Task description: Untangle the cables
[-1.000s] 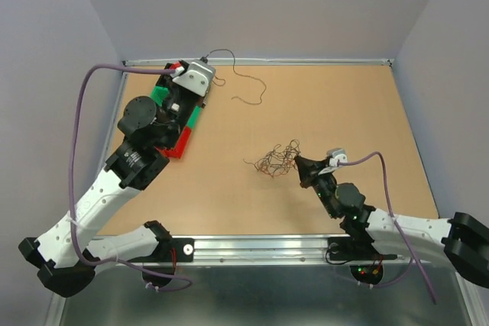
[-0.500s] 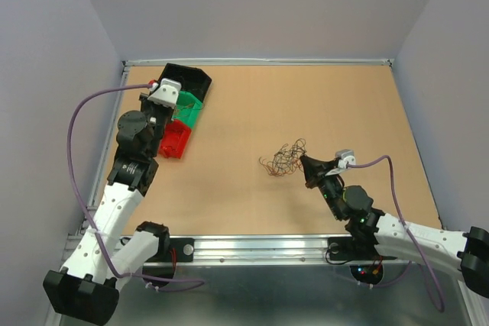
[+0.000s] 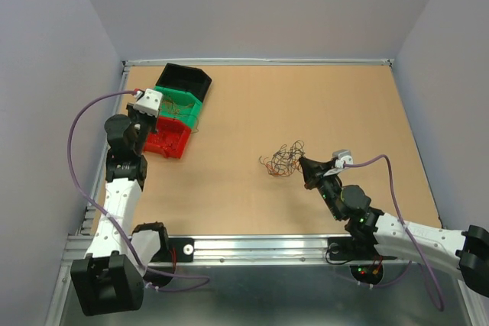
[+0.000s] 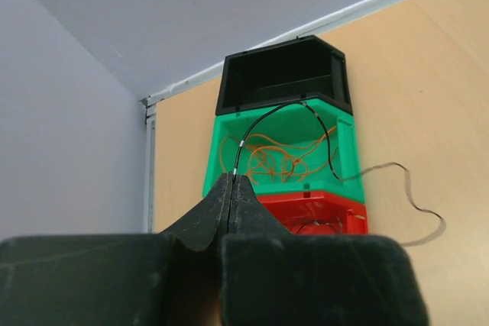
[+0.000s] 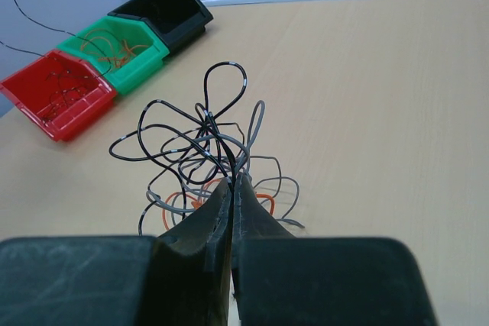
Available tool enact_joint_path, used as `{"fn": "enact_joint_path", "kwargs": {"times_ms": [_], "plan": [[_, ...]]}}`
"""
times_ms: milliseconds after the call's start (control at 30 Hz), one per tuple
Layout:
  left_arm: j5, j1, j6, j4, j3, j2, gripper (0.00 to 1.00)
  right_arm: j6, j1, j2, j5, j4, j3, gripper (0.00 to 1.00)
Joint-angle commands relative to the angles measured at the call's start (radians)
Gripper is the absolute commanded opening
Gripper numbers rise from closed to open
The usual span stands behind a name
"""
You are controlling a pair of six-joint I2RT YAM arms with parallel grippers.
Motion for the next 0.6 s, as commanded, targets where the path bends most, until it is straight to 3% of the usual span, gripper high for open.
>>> {"fn": "enact_joint_path", "kwargs": {"times_ms": [0,267,567], "plan": [[0.167,0.075,0.028,0.092,-0.015,0.013,0.0,0.015,-0.005,-0.007,-0.01,0.026,-0.016,0.01],[0.378,0.287,0.137,-0.036,0.066,0.156,0.0,0.015,-0.004,-0.004,-0.017,0.026,-0.013,0.01],[0.469,0.378,0.341,-0.101,0.112,0.257,0.0,0.02,-0.005,0.007,-0.028,0.026,-0.005,0.0]]}}
